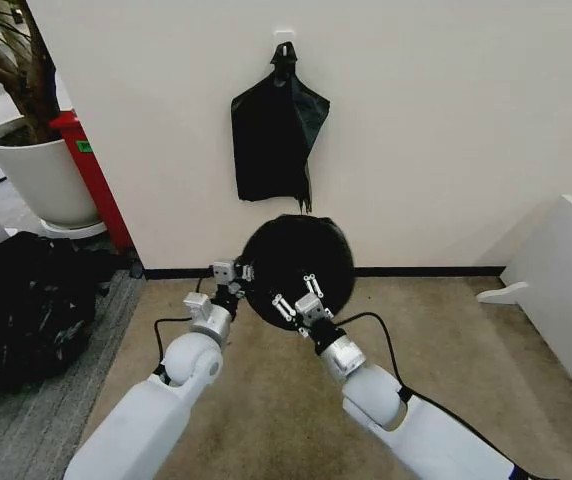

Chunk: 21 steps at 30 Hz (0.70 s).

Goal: Place the garbage bag over the trash bin.

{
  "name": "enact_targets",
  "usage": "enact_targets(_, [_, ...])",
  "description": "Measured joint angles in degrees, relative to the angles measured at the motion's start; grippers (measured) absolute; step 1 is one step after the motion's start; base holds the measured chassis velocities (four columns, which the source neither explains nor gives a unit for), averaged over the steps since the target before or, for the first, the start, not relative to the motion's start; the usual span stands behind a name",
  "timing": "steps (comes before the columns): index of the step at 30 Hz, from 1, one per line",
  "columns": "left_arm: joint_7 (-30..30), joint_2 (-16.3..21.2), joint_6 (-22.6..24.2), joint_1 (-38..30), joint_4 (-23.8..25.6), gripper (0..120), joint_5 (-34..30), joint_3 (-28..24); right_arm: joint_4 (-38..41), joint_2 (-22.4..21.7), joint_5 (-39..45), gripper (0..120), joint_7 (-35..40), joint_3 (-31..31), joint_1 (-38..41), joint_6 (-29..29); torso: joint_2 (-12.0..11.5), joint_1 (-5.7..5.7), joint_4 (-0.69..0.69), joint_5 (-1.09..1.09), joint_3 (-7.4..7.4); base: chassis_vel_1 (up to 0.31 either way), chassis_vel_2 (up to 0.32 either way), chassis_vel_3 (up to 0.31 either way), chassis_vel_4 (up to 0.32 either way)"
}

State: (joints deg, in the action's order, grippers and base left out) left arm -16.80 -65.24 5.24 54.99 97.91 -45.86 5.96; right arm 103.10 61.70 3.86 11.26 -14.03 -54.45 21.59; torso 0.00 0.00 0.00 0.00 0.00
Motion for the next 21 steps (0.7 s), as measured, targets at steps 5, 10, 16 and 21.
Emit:
enact_targets(5, [-5.88,-0.29,6.39,-0.05,-0.99,1,-8.85,1.12,0.71,1.21,-2.49,81,0.43,0.65,-1.81,3.45,0.0,0.0,0.02,-0.01,0.0,0.0,0.0,0.0,0.0])
enact_targets(10, [-10.79,-1.99,11.57,-0.89,-2.44,1,-17.68,4.93,0.48,2.13,-6.66,96,7.24,0.99,-3.67,0.45,0.0,0.0,-0.02,-0.03,0.0,0.0,0.0,0.0,0.0])
enact_targets(16, [-16.42,-4.11,17.79,-2.53,-4.7,1,-28.88,12.76,-0.8,2.5,-9.85,100,13.19,1.46,-6.33,-4.65,0.0,0.0,0.02,-0.01,0.0,0.0,0.0,0.0,0.0])
enact_targets(21, [-17.42,-4.06,19.78,-2.13,-2.68,1,-32.18,15.38,-2.97,2.68,-8.47,100,15.73,1.04,-7.65,-8.64,0.0,0.0,0.0,0.0,0.0,0.0,0.0,0.0,0.0])
